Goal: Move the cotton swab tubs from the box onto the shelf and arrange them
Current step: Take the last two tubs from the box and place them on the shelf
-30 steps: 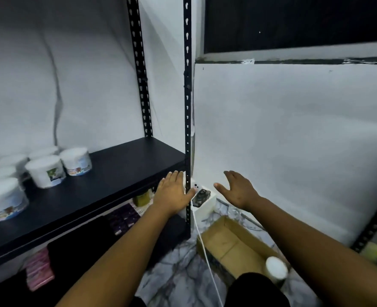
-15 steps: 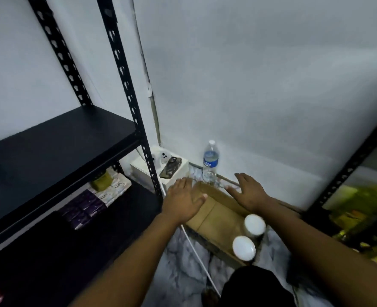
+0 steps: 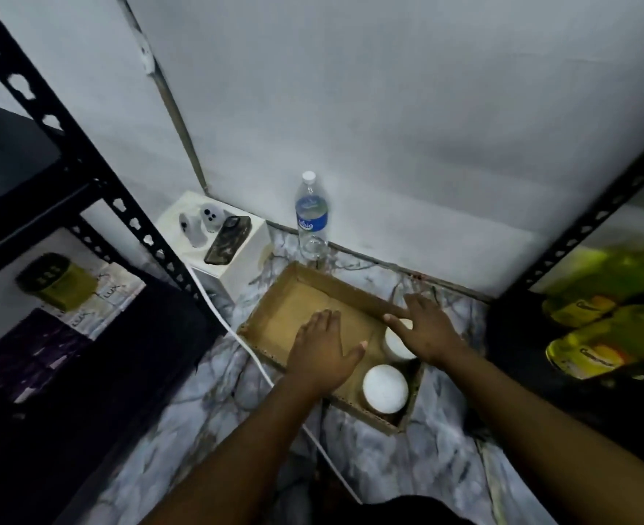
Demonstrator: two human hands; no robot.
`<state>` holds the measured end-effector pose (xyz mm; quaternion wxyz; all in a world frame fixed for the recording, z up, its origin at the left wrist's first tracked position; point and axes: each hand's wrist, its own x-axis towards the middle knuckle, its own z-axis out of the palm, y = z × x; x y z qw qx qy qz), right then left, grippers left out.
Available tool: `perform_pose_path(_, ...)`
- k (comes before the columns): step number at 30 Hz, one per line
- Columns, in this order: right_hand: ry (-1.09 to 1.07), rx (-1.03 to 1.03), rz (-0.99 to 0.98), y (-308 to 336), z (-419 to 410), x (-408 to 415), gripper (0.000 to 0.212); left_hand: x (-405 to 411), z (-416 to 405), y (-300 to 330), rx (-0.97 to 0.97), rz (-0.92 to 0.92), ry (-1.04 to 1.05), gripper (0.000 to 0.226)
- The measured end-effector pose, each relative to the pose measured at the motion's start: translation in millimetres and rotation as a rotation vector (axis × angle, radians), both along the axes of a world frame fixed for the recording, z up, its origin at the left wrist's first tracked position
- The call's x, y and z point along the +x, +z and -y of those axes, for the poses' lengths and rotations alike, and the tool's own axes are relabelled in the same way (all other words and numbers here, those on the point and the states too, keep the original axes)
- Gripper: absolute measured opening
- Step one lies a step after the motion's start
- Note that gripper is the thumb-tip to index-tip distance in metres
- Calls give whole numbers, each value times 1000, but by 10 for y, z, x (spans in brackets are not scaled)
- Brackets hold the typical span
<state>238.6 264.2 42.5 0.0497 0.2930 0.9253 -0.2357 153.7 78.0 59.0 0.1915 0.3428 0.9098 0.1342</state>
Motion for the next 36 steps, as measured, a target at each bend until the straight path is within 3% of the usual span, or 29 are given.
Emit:
perform_pose_path(8, -49, -28, 36, -906, -301, 68, 97, 187, -308, -922, -42, 93, -128, 86)
perform_pose_path(14, 55, -2, 61, -1303, -430, 64, 85, 337, -425, -1430, -74, 151, -195, 96)
perform_pose_path(18, 139, 87, 80, -1459, -490, 52, 91, 409, -425, -1705, -106, 122, -284, 101)
perform_pose_path(29, 266, 217, 152, -1676, -524, 66, 96, 507, -573, -1821, -231, 24, -347, 116)
perform_pose_path(36, 250, 254, 182, -1637, -554, -7, 105, 395, -496, -1832, -109, 126, -242, 106)
